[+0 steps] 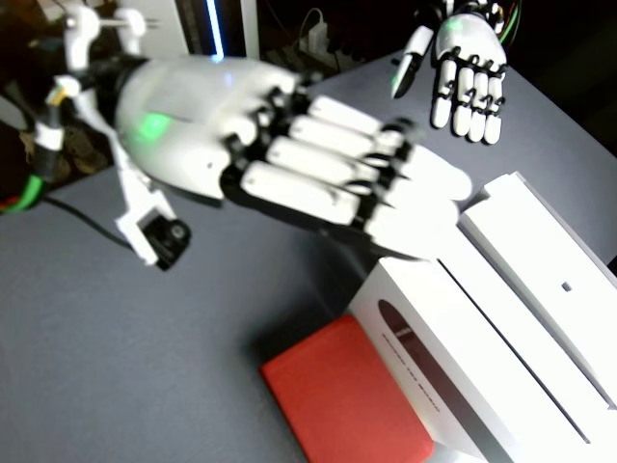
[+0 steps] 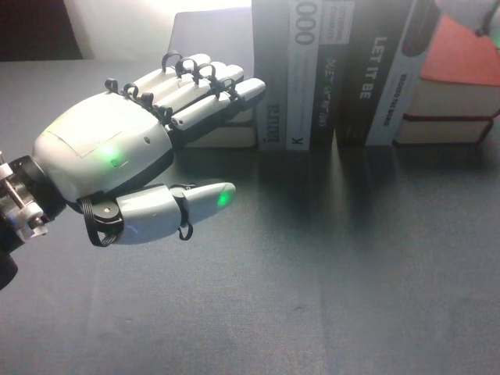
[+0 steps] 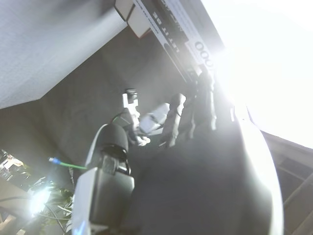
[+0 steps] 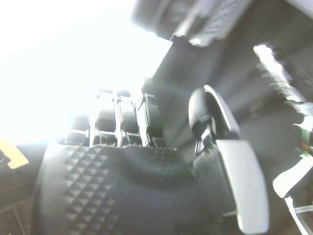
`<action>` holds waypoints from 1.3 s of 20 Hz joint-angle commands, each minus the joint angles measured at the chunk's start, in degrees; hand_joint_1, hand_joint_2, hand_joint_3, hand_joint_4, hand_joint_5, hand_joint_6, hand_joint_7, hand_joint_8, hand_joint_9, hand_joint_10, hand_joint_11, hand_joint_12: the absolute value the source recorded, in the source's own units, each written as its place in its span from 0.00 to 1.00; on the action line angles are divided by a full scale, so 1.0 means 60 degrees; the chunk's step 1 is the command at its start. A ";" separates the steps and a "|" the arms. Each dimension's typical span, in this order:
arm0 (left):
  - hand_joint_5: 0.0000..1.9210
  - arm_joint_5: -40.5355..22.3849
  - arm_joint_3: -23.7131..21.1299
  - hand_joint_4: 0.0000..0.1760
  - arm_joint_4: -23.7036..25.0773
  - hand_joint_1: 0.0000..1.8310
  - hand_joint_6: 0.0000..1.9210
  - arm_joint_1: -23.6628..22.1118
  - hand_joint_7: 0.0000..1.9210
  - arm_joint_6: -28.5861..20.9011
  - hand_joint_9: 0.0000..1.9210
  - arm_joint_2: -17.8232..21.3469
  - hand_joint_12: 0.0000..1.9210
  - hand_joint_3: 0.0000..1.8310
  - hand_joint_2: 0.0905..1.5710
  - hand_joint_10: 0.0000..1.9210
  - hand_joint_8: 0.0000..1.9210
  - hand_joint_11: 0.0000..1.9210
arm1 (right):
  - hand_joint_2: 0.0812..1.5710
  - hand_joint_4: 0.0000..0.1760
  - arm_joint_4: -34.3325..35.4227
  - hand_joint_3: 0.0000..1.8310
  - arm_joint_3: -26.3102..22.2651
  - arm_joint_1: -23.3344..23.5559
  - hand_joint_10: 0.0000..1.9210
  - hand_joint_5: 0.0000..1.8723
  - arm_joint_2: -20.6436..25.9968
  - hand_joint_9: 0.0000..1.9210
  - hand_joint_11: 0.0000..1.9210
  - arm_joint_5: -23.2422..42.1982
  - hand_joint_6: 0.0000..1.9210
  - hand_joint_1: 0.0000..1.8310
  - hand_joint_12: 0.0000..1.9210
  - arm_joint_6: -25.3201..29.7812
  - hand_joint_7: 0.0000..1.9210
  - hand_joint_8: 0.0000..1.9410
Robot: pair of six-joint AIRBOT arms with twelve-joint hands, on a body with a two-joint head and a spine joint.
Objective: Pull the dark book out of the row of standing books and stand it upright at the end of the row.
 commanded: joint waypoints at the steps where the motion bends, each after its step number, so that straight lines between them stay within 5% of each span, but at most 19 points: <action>1: 0.00 -0.1191 -0.0013 0.39 -0.0072 0.07 0.00 -0.0129 0.00 -0.0013 0.00 -0.0065 0.00 0.00 0.89 0.00 0.00 0.00 | 0.88 0.00 0.0169 0.00 0.0168 0.0203 0.00 0.15 -0.0094 0.00 0.00 0.0652 0.05 0.00 0.00 -0.0118 0.00 0.00; 4: 0.00 -0.1189 -0.0008 0.45 -0.0075 0.03 0.00 -0.0121 0.00 -0.0014 0.00 -0.0076 0.00 0.00 0.89 0.00 0.00 0.00 | 0.84 0.00 0.0333 0.00 0.0497 0.0335 0.00 0.17 -0.0403 0.00 0.00 0.0222 0.06 0.00 0.00 -0.0121 0.00 0.00; 12: 0.00 -0.1179 0.0016 0.40 -0.0118 0.00 0.00 -0.0094 0.00 -0.0015 0.00 -0.0117 0.00 0.00 0.89 0.00 0.00 0.00 | 0.79 0.00 0.0307 0.00 0.0593 0.0428 0.00 0.16 -0.0582 0.00 0.00 -0.0027 0.05 0.00 0.00 -0.0192 0.00 0.00; 14: 0.00 -0.1191 0.0020 0.47 -0.0131 0.00 0.00 -0.0080 0.00 -0.0015 0.00 -0.0119 0.00 0.00 0.89 0.00 0.00 0.00 | 0.80 0.00 0.0250 0.00 0.0565 0.0482 0.00 0.15 -0.0582 0.00 0.00 -0.0019 0.05 0.00 0.00 -0.0212 0.00 0.00; 18: 0.00 -0.1188 0.0023 0.37 -0.0137 0.03 0.00 -0.0052 0.00 -0.0015 0.00 -0.0131 0.00 0.00 0.90 0.00 0.00 0.00 | 0.81 0.00 0.0155 0.00 0.0486 0.0605 0.00 0.13 -0.0582 0.00 0.00 -0.0009 0.04 0.00 0.00 -0.0374 0.00 0.00; 22: 0.00 -0.1192 0.0031 0.47 -0.0138 0.03 0.00 -0.0049 0.00 -0.0015 0.00 -0.0152 0.00 0.00 0.89 0.00 0.00 0.00 | 0.82 0.00 0.0136 0.00 0.0476 0.0616 0.00 0.15 -0.0583 0.00 0.00 -0.0015 0.05 0.00 0.00 -0.0391 0.00 0.00; 26: 0.00 -0.1218 0.0029 0.39 -0.0149 0.04 0.00 -0.0049 0.00 -0.0016 0.00 -0.0155 0.00 0.00 0.90 0.00 0.00 0.00 | 0.82 0.00 0.0123 0.00 0.0475 0.0613 0.00 0.19 -0.0609 0.00 0.00 -0.0097 0.07 0.00 0.00 -0.0391 0.00 0.00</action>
